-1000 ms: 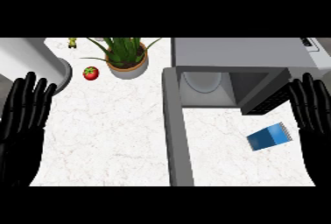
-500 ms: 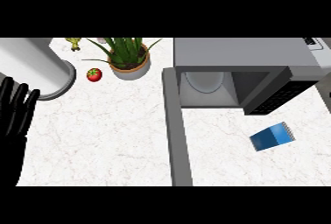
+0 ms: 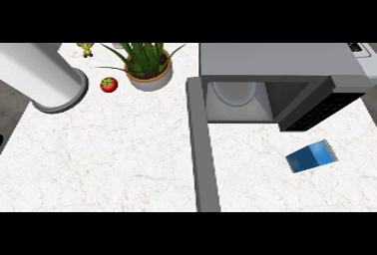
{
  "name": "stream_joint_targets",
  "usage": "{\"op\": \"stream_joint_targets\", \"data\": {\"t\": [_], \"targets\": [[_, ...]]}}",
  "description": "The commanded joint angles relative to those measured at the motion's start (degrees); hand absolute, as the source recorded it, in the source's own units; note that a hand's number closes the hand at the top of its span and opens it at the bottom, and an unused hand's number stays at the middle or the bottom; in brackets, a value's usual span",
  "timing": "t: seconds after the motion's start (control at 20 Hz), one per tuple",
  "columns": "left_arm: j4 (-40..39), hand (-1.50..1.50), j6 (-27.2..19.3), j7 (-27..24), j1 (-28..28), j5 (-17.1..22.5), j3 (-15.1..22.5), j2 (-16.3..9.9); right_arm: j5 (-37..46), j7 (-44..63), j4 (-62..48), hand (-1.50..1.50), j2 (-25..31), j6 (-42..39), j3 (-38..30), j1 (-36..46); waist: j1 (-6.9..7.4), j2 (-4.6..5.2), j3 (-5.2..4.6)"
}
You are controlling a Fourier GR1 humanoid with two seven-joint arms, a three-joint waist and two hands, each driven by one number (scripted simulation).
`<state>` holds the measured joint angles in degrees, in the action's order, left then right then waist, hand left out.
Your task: Pick up the milk, place it into the microwave and close the microwave
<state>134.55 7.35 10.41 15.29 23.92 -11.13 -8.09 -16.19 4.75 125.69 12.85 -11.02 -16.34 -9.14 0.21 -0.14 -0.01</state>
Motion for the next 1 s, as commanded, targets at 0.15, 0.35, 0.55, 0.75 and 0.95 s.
{"op": "stream_joint_targets", "data": {"t": [0.15, 0.35, 0.55, 0.75, 0.95], "targets": [[7.7, -1.50, 4.4, -1.3, 9.0, 3.2, -1.5, 3.3, 8.3, -8.2, -7.9, -1.50, -3.4, -1.5, 1.3, -1.9, 0.46, 0.03, 0.04], [6.7, -1.50, 9.5, -3.9, 12.9, 6.9, -5.3, 2.8, 8.4, -7.6, -11.5, -1.50, -3.3, -1.0, -0.1, -1.7, 0.72, -0.03, 0.02], [7.6, -1.50, 10.9, -3.0, 14.7, 9.4, -7.3, 2.8, 9.7, -9.9, -18.8, -1.50, -2.5, 0.4, -3.1, 0.5, 0.94, -0.01, 0.04], [9.6, -1.50, 12.0, -1.9, 16.6, 12.9, -9.4, 2.2, 13.4, -14.9, -25.6, -1.50, -3.2, 1.5, -3.7, -0.1, 1.32, -0.03, 0.08], [9.8, -1.50, 14.9, -3.5, 19.6, 14.9, -10.7, 2.9, 16.6, -21.6, -33.7, -1.50, -4.0, 1.4, -3.2, -1.0, 1.69, -0.11, 0.12]]}}
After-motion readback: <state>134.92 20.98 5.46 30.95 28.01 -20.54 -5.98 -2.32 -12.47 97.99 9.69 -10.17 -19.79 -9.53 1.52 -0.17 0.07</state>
